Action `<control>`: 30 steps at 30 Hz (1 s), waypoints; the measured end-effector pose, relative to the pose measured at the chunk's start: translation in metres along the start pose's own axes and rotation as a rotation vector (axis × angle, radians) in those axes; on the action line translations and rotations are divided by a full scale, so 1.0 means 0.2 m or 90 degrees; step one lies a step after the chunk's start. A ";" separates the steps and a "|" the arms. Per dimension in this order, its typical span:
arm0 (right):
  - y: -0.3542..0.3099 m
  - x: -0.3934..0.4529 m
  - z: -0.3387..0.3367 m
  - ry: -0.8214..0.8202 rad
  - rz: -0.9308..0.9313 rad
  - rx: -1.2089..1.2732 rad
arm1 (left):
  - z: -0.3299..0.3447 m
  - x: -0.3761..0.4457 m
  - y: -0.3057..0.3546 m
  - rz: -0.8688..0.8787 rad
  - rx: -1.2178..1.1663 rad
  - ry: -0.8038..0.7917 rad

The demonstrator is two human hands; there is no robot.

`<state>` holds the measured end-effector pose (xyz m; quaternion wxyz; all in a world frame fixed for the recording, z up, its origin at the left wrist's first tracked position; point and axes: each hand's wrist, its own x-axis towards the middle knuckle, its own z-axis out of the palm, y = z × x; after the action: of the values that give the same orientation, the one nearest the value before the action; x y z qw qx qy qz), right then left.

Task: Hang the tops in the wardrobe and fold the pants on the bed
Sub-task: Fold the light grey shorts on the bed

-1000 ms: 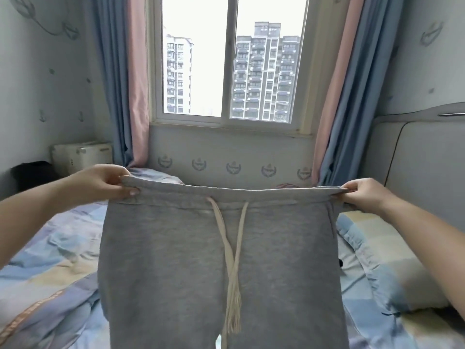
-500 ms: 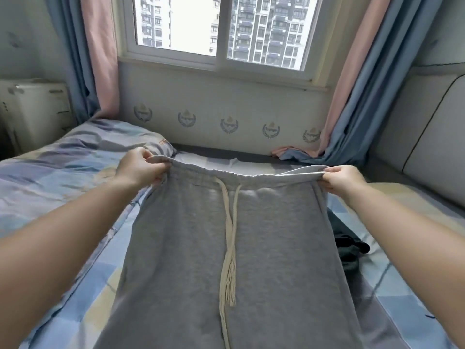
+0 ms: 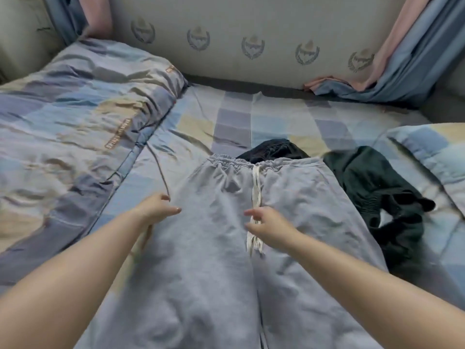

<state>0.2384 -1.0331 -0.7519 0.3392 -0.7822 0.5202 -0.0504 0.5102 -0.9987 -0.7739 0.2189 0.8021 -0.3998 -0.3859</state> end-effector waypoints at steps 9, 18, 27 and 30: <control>-0.30 0.22 0.45 -0.086 -0.175 -0.204 | 0.03 -0.19 -0.35 -0.025 0.015 -0.063; -0.38 0.71 0.41 -0.081 -0.117 -0.401 | 0.10 -0.29 -0.52 -0.057 -0.093 -0.193; -0.42 0.97 0.46 -0.006 -0.166 -0.433 | 0.15 -0.30 -0.59 -0.044 -0.111 -0.129; -0.37 0.94 0.34 0.081 -0.131 -0.281 | 0.10 -0.38 -0.50 -0.015 -0.055 -0.080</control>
<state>0.4113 -1.1429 -0.8131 0.1198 -0.8814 0.4566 -0.0187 0.5120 -0.8790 -0.8191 0.2233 0.7708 -0.3866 -0.4545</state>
